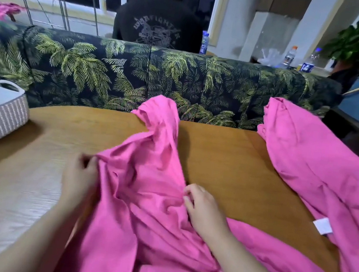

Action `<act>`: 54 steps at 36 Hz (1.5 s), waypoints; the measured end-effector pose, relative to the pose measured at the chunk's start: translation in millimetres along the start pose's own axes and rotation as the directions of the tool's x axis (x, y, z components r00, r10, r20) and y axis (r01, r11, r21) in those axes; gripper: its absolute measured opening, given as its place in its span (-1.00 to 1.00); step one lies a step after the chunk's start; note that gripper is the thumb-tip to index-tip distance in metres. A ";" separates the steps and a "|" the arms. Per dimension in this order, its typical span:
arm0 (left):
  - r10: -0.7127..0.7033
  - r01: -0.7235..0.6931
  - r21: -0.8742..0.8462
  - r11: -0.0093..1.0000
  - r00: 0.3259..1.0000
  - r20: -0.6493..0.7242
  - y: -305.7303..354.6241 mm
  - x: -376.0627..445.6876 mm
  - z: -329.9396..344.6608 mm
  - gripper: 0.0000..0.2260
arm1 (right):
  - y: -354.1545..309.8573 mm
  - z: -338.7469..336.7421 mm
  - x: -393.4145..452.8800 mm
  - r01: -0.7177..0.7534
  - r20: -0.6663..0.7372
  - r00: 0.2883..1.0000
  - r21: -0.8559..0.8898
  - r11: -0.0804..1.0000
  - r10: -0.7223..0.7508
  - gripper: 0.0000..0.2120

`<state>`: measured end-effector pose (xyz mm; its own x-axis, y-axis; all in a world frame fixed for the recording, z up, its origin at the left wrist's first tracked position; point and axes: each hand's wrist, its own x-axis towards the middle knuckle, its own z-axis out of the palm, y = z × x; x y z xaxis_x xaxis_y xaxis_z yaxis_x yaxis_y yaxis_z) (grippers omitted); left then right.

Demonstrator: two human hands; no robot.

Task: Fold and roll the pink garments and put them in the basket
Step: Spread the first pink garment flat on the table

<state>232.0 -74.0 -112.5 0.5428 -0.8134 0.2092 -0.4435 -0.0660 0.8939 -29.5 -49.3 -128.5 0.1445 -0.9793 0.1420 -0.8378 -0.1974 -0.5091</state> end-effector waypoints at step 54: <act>0.327 -0.447 0.533 0.719 0.893 0.309 7.6 1.7 19.6 -0.68 | -17.8 -23.2 16.2 0.132 -0.125 0.985 0.103 0.986 -0.119 -0.73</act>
<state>215.5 -87.2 -113.1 0.1195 -0.9267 0.3564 -0.9413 0.0085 0.3376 -24.5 -60.6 -97.4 0.1759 -0.9356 0.3062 -0.7525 -0.3283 -0.5710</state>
